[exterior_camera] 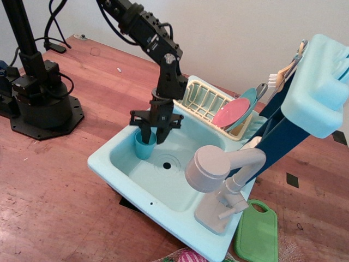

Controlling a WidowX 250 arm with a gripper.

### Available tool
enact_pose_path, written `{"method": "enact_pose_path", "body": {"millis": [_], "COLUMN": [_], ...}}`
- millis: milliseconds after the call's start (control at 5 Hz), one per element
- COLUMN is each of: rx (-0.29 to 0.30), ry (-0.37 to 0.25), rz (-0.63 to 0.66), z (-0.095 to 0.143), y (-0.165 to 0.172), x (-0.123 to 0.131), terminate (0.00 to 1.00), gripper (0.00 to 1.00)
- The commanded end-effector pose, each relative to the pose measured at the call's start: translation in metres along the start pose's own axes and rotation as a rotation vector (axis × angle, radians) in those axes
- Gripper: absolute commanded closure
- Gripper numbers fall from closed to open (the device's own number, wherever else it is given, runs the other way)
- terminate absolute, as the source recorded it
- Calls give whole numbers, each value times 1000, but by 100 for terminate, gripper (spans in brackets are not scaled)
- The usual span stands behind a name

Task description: Put cup from anywhere into sink

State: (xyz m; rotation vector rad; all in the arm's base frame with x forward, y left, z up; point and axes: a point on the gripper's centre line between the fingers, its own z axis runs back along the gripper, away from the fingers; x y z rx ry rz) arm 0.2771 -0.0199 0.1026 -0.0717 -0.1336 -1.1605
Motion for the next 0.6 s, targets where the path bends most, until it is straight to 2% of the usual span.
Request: {"method": "enact_pose_path", "body": {"millis": [0,200,400], "rx": [178,301,361], "ry": [45,105,121], "rz": [4,74,137], "z": [66,119,137], "y": [36,31,20], "x": [-27,-50,-69], "terminate": [0,0,100], "gripper": [0,0,0]}}
